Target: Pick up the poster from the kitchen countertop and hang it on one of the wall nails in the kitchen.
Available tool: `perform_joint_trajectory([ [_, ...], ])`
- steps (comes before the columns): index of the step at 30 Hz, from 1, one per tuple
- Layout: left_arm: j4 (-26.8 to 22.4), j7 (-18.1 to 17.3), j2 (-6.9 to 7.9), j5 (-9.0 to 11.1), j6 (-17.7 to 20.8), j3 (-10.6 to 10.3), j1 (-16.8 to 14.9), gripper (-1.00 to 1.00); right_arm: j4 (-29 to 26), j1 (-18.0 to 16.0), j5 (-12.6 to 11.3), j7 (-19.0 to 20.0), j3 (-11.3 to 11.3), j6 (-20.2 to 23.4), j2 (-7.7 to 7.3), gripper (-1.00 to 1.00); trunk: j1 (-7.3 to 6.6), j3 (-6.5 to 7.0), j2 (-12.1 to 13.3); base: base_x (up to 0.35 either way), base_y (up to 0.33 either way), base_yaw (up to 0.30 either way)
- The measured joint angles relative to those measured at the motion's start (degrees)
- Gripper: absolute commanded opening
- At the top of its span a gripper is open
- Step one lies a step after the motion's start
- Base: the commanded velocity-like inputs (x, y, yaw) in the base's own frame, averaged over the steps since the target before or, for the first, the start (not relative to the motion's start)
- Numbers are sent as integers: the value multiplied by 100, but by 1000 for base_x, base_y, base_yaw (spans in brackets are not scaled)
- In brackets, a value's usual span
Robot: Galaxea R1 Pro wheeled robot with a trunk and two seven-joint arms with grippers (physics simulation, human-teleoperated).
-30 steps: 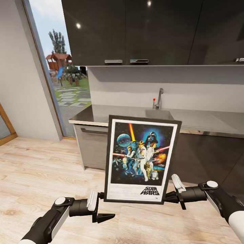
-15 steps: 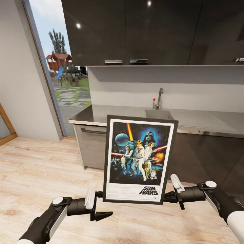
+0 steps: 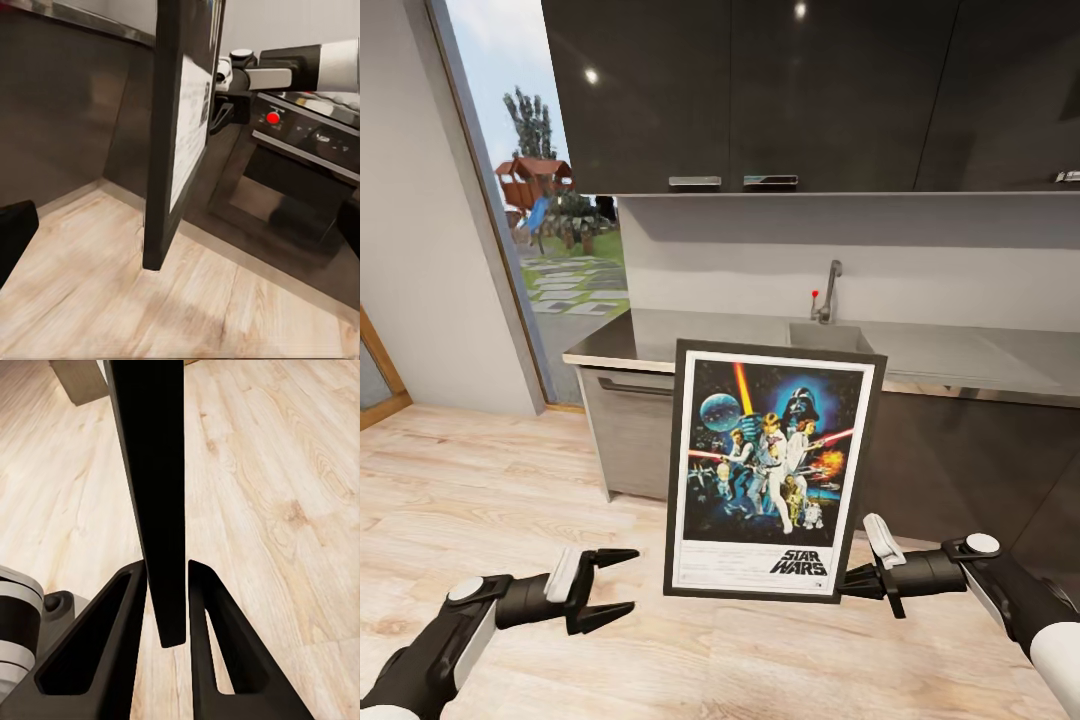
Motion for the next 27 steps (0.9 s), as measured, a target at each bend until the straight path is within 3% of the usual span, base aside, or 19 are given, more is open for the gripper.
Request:
perform_joint_trajectory([
  [8, 14, -120, 105, -2, 4, 158, 0, 100, 5, 0, -1, -3, -14, 4, 0, -100, 0, 0, 0, 0, 0, 0],
  [13, 125, -133, 118, -2, 6, 604, 3, 100, 8, 0, -60, -210, -35, 5, 1, -100, 2, 0, 0, -67, 0, 0],
  [20, 173, -109, 115, -2, 6, 718, 8, 100, 8, 0, -239, -385, -36, 5, 0, -100, 1, 0, 0, -131, 0, 0],
  [24, 745, -94, 111, 3, -36, 730, 9, 100, 8, 0, -296, -558, -36, 9, 0, -100, 0, 0, 0, -17, 0, 0],
  [27, 1219, -66, 102, 3, -306, 737, 9, 100, 8, 0, -388, -758, -30, 11, 1, -100, 0, 0, 0, -5, 0, 0],
])
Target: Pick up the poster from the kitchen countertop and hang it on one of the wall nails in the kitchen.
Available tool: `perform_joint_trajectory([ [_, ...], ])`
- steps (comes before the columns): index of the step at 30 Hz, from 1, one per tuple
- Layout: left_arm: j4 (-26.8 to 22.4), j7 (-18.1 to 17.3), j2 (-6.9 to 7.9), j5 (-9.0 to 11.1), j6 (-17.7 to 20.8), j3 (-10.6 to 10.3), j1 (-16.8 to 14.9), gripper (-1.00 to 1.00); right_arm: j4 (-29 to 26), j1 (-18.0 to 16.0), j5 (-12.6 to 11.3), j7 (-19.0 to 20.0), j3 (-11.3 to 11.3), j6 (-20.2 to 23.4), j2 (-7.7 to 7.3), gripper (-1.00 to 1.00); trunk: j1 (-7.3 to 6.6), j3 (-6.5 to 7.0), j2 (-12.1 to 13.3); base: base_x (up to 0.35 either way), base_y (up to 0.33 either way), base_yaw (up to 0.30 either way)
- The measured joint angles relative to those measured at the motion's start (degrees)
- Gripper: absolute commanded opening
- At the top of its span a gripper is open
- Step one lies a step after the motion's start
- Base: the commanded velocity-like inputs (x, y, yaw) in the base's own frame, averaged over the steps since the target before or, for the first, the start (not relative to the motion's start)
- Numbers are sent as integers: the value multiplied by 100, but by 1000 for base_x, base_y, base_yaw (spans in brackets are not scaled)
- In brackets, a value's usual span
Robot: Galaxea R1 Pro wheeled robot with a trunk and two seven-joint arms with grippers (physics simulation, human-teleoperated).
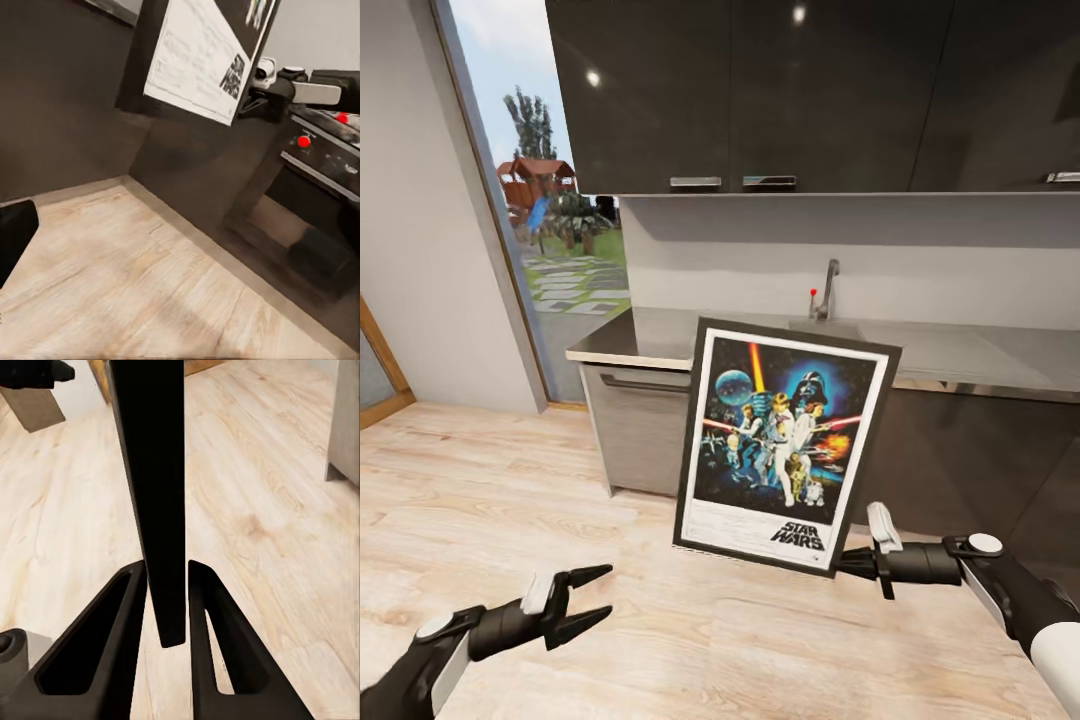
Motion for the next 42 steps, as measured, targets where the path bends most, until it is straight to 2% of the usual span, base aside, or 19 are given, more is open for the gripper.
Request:
perform_joint_trajectory([
  [4, 1041, 346, -27, 13, -459, -1, 2, 100, 0, 0, -194, -177, 3, 9, -1, -100, 0, 0, 0, -1, 0, 0],
  [9, 1894, 499, -24, 69, -1080, 68, 1, 100, -8, 0, -268, -207, 2, 26, -2, -100, 0, 0, 0, 0, 0, 0],
  [10, 2257, 529, -20, 281, -1280, 185, 1, 100, -19, 0, -284, -214, 4, 35, -2, -100, 0, 0, 0, 0, 0, 0],
  [12, 2380, 541, -15, 392, -1333, 234, 0, 100, -20, 0, -291, -215, 3, 37, -2, -100, 0, 0, 0, 0, 0, 0],
  [13, 2554, 651, 4, 568, -1399, 301, 1, 100, -23, 0, -306, -218, 12, 41, 2, -100, 0, 0, 0, 0, 0, 0],
  [18, 2577, 761, 7, 592, -1408, 307, 1, 100, -24, -1, -302, -218, 21, 42, 7, -100, 0, 0, 0, 0, 0, 114],
  [19, 2581, 918, 5, 594, -1410, 308, 2, 100, -24, -2, -302, -226, 23, 42, 8, -100, 0, 0, 0, 0, 0, 273],
  [28, 2583, 979, 6, 595, -1411, 308, 2, 100, -24, -2, -302, -235, 25, 41, 8, -100, 0, 0, 0, 0, 0, 284],
  [35, 2583, 998, 7, 595, -1405, 309, 1, 100, -18, -2, -300, -236, 23, 43, 27, -100, -153, 125, 279, 0, 0, 275],
  [42, 2582, 1146, 4, 593, -1403, 309, 0, 100, -18, 0, -302, -236, 16, 42, 55, -100, -307, 251, 560, 0, 0, 82],
])
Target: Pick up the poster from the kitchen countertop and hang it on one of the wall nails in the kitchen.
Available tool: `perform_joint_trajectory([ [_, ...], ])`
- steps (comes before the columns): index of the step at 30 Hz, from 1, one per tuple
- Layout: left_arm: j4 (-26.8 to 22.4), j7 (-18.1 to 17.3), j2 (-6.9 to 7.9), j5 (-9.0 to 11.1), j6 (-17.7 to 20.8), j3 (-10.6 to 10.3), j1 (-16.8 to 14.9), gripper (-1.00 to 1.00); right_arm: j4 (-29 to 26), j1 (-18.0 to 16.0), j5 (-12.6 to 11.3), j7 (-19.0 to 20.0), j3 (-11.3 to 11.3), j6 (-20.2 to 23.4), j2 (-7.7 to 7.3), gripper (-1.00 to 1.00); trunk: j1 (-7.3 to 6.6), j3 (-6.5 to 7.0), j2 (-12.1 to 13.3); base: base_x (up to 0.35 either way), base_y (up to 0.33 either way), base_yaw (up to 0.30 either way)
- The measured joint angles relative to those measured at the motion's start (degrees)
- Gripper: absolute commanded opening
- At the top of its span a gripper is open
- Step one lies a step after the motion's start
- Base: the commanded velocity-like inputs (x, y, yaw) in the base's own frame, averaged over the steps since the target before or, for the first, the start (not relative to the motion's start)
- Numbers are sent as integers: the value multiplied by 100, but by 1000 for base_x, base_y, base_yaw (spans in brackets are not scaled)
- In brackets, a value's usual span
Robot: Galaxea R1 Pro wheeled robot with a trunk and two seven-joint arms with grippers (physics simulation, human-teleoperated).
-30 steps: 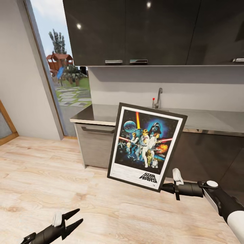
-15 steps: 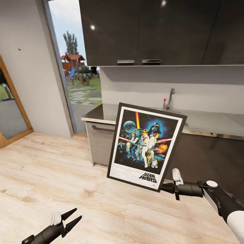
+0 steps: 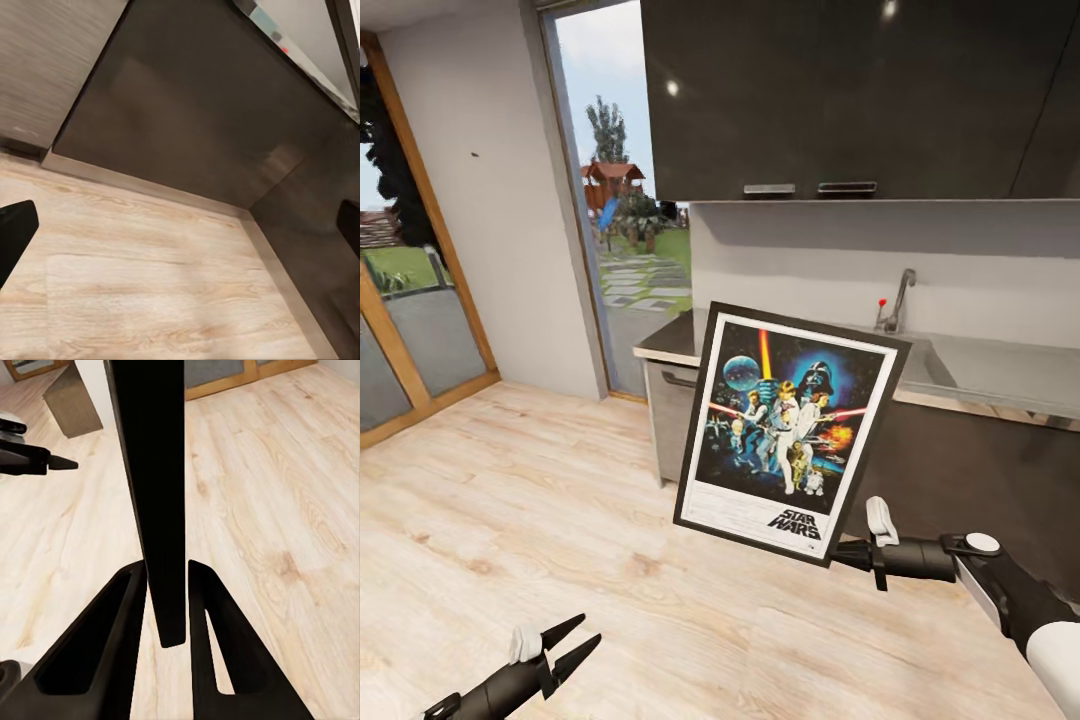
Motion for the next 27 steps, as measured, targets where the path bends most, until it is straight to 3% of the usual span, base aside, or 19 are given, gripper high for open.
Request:
perform_joint_trajectory([
  [27, 2, 50, -6, 0, 0, -1, 0, 100, 9, 0, -4, 0, -11, 0, 5, -100, -593, 485, 1084, 0, 0, 2],
])
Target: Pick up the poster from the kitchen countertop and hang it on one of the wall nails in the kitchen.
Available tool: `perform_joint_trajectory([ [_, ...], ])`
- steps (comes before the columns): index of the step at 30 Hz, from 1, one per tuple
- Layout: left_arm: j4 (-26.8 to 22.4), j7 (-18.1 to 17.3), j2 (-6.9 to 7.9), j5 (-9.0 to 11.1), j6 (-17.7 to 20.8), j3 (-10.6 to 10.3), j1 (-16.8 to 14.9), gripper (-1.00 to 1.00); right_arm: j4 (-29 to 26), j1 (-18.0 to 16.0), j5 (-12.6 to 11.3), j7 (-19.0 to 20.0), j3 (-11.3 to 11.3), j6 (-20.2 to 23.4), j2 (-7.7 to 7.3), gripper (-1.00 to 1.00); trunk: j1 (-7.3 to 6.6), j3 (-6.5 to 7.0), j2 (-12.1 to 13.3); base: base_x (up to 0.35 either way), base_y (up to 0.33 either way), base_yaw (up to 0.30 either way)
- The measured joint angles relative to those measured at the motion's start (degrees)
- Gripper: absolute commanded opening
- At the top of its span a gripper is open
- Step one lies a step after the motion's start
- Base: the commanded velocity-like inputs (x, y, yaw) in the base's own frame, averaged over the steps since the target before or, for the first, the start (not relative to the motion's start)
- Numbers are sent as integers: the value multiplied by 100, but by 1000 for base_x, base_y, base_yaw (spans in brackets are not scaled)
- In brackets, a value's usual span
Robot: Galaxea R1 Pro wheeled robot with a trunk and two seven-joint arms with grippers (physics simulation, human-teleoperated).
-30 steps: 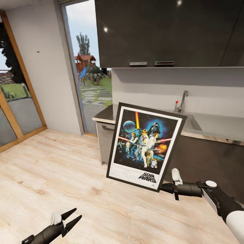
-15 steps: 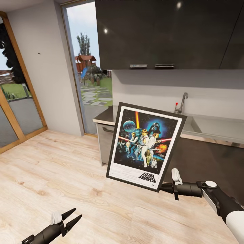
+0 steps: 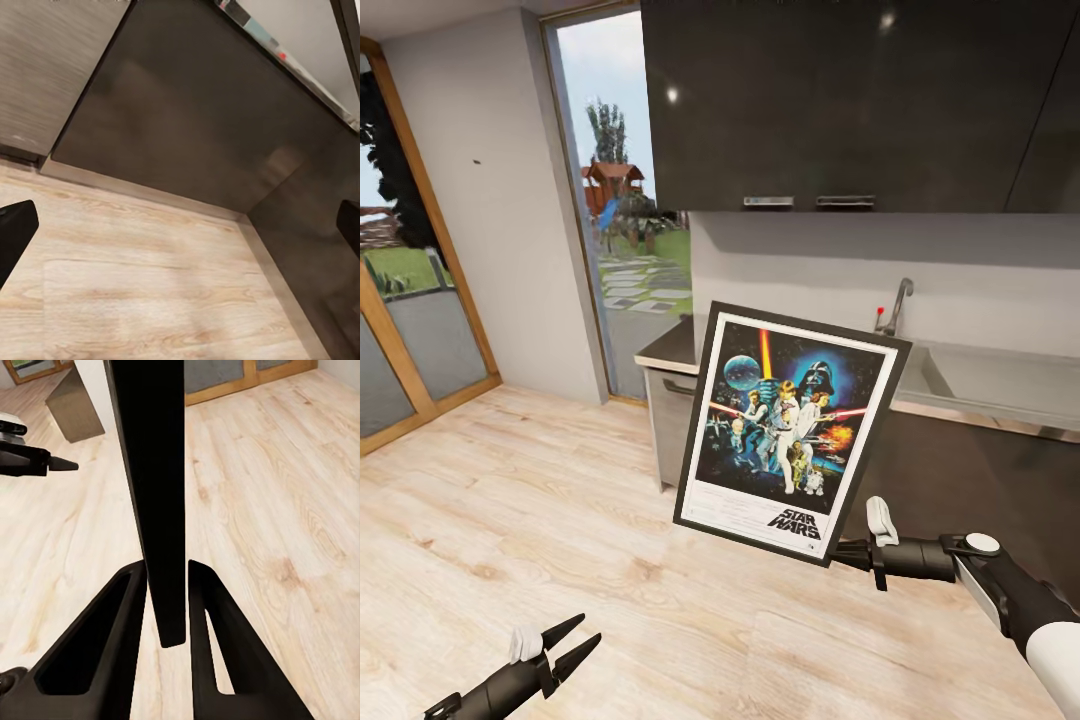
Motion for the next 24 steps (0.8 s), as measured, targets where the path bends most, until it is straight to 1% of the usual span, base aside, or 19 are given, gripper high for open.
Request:
perform_joint_trajectory([
  [6, 0, 0, 0, 0, 4, 0, 0, 100, 0, 0, -1, 0, 0, 0, 2, -100, -132, 108, 241, 0, 0, 0],
  [16, 0, 0, -1, 0, 6, 0, 0, 100, 0, 0, -2, 0, 0, -3, 52, -100, -352, 288, 642, 0, 0, 0],
  [24, 0, 0, -1, 0, 9, 0, 0, 100, 0, 0, 1, 0, 0, -8, 53, -100, -527, 432, 963, 0, 0, 0],
])
